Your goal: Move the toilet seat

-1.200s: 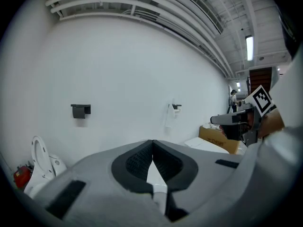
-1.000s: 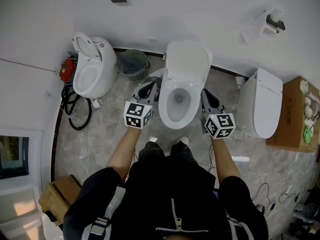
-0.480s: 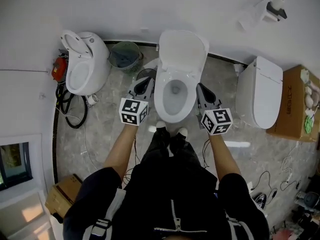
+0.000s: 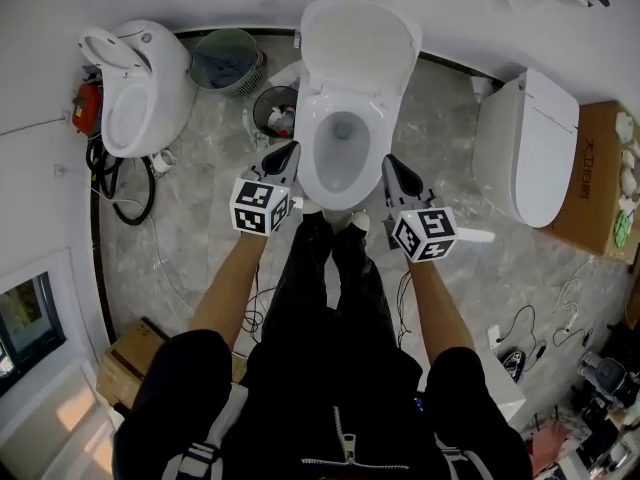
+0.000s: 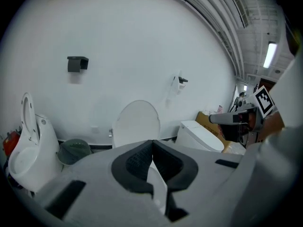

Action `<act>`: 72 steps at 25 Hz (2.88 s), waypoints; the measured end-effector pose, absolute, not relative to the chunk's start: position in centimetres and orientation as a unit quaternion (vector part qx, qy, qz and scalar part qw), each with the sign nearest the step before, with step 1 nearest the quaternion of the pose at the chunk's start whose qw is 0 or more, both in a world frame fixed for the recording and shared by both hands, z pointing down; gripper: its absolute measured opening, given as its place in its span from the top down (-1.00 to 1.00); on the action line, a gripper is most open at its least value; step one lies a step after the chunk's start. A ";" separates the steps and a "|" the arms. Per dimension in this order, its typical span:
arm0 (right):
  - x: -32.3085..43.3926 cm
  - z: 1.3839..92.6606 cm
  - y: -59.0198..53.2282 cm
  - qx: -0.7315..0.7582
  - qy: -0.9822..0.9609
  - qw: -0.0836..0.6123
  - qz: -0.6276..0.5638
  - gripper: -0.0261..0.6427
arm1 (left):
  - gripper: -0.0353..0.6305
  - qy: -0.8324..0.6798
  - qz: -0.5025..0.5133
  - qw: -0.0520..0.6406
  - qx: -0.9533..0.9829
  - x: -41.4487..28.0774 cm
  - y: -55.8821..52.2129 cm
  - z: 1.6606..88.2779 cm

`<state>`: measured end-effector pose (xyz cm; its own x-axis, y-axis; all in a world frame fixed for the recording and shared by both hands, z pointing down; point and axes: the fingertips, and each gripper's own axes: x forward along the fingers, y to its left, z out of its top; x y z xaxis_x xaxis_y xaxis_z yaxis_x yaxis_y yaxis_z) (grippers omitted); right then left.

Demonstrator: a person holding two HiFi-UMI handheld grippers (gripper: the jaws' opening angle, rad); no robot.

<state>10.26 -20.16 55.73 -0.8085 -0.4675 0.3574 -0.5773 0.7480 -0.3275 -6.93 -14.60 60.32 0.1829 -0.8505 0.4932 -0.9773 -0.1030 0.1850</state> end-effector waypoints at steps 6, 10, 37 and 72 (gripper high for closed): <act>11.0 61.8 -19.1 0.290 -0.908 0.155 0.261 0.91 | 0.87 -0.621 0.130 0.302 0.711 -6.5 -13.0 67.2; 11.2 66.6 -18.6 0.283 -0.889 0.182 0.310 0.75 | 0.38 -0.605 0.099 0.381 0.692 -5.8 -12.3 72.4; 16.9 104.5 -12.5 0.370 -0.668 0.333 0.553 -0.07 | 0.44 -0.578 0.085 0.606 0.539 -6.8 -4.3 104.1; 15.0 91.5 -13.8 0.360 -0.597 0.247 0.672 0.28 | 0.16 -0.515 0.032 0.627 0.584 -5.3 -6.5 90.2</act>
